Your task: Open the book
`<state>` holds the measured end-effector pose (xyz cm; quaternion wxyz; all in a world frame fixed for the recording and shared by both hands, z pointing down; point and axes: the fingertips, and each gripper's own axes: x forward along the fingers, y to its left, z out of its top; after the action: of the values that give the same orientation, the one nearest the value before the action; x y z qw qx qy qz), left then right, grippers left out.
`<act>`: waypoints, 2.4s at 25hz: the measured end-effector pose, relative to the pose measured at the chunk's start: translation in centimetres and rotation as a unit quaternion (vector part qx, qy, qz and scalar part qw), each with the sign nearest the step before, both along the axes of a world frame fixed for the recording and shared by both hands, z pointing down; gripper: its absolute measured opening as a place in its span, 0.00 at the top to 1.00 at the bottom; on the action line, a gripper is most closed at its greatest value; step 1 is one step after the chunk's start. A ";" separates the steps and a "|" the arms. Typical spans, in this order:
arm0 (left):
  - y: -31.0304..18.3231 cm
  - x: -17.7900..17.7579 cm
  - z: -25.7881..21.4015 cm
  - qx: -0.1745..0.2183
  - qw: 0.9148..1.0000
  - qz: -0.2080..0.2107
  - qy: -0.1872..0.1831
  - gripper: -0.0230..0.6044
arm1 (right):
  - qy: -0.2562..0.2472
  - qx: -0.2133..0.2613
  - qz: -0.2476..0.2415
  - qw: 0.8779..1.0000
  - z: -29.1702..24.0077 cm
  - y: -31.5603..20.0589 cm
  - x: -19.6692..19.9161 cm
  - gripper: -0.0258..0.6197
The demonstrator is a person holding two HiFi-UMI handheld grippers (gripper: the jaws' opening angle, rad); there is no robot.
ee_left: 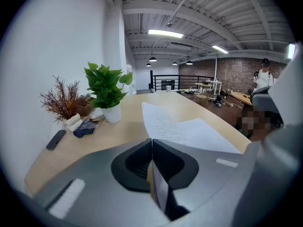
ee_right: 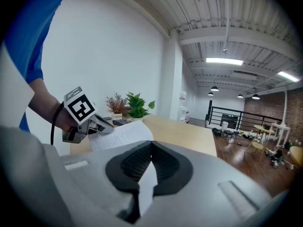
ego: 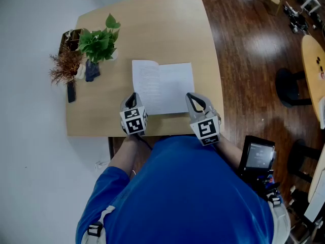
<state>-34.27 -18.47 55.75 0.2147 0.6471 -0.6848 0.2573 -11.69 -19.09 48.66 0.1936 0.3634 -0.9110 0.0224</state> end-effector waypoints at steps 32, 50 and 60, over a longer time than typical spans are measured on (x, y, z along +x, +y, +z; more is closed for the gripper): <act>0.3 -5.4 7.4 -0.071 0.997 0.017 -0.006 0.94 | 0.033 -0.020 0.038 0.999 1.9 0.2 -2.9 0.96; 0.7 -5.4 10.8 -0.127 0.991 0.027 -0.032 0.93 | 0.045 -0.020 0.042 0.998 2.2 -0.1 -2.3 0.96; 0.8 -5.4 11.5 -0.132 0.989 0.033 -0.053 0.91 | 0.047 -0.023 0.045 0.998 2.3 0.1 -2.0 0.96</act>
<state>-39.70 -17.71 67.23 0.2531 0.6205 -0.6339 0.3862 -13.73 -18.99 50.93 0.2432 0.3999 -0.8830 0.0352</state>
